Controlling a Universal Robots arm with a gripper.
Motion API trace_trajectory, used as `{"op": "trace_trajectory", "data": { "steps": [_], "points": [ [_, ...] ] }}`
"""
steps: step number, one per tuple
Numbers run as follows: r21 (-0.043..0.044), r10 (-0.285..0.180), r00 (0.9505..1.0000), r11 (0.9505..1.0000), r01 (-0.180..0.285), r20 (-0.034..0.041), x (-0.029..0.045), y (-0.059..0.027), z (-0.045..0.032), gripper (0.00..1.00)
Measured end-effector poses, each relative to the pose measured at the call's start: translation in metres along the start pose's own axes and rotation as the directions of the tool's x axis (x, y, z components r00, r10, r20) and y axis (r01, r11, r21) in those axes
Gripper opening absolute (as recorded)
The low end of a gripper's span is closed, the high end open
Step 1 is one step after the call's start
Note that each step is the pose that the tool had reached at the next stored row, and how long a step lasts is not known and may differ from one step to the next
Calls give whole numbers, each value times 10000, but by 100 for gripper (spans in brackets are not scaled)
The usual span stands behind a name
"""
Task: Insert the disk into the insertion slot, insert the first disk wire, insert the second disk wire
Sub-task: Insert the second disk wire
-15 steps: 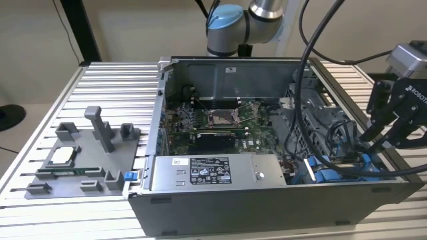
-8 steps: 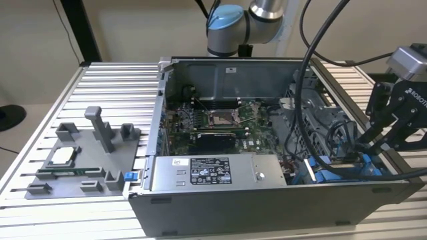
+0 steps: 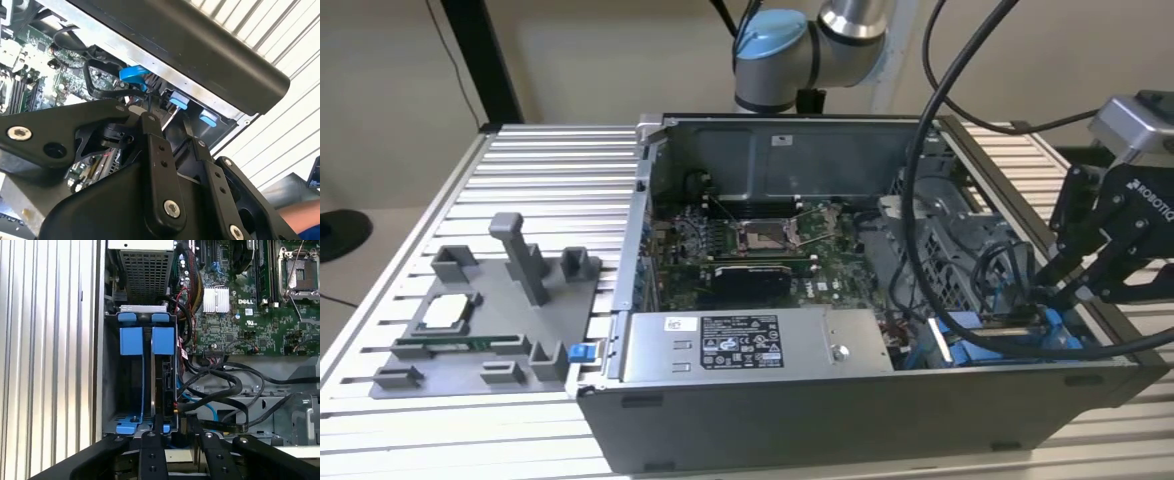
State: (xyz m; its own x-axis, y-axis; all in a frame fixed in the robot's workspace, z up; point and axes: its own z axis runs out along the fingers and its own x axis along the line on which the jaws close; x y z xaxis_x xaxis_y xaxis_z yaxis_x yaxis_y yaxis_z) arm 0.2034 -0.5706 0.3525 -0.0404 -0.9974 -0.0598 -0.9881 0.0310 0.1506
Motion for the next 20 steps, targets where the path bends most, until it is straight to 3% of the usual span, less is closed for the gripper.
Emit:
{"op": "trace_trajectory", "data": {
  "steps": [2,13,15,18,20],
  "points": [
    [1,63,10000,10000,-63,45,0,0,1,100],
    [-16,113,9999,9999,-113,88,11,-4,25,100],
    [-18,114,9998,9999,-114,146,12,-5,33,100],
    [-26,110,9994,9999,-109,327,12,-6,36,100],
    [-28,117,9993,9999,-116,367,11,-6,37,100]
  ]
}}
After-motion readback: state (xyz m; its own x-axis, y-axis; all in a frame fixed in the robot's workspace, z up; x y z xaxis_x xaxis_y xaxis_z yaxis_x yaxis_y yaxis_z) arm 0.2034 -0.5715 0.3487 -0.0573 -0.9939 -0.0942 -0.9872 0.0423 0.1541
